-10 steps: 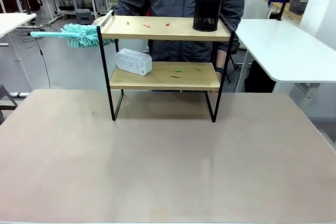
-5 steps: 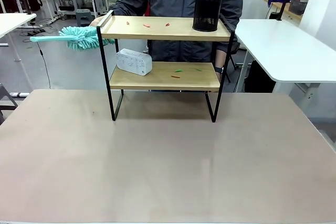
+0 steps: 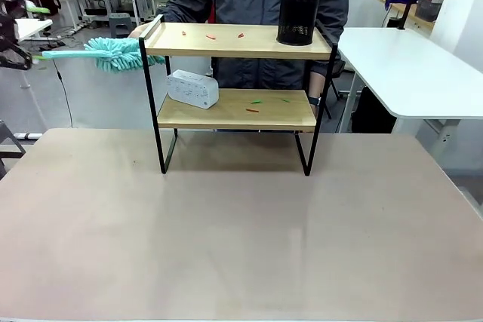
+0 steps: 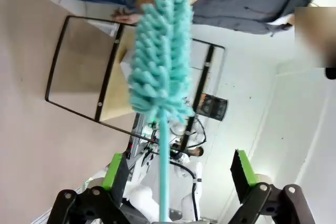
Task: Clean the shelf.
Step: Pick up the Duster from the human.
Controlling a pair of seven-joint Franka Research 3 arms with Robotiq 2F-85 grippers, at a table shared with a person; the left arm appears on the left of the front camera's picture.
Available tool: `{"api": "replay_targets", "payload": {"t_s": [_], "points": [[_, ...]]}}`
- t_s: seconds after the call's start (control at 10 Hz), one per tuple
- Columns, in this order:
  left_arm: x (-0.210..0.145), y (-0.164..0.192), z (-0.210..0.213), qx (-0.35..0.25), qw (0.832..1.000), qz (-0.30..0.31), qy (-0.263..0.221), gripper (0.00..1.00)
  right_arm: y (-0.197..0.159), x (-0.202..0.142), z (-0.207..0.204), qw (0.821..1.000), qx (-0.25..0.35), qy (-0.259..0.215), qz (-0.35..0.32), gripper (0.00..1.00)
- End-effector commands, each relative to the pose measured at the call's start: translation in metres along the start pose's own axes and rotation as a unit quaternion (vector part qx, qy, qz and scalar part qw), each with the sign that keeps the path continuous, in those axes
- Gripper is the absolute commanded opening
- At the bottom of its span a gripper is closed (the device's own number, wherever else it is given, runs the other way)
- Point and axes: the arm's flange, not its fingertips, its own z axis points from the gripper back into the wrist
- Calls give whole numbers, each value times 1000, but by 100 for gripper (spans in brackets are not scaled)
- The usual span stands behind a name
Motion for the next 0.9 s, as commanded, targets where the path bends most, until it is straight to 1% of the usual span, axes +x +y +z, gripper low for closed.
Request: {"api": "replay_targets", "payload": {"t_s": [0.0, 0.2, 0.3, 0.4, 0.5, 0.7, 0.8], "points": [[-12, 7, -21, 27, 999, 15, 33, 100, 1, 2, 0, 1000, 10, -5, 13, 100], [-27, 17, -47, 27, 998, 13, 61, 100, 1, 2, 0, 1000, 10, -5, 13, 100], [-32, 20, -55, 26, 998, 10, 63, 100, 1, 2, 0, 1000, 10, -5, 13, 100], [-35, 22, -60, 21, 998, 16, 57, 100, 1, 2, 0, 1000, 10, -5, 13, 100], [-36, 24, -62, 19, 999, 14, 42, 100, 1, 2, 0, 1000, 10, -5, 13, 100], [-41, 22, -62, 7, 1000, 10, 28, 100, 1, 2, 0, 1000, 10, -5, 13, 100], [-43, 21, -62, -4, 1000, 3, 27, 53, 1, 2, 0, 1000, 10, -5, 13, 100]]}}
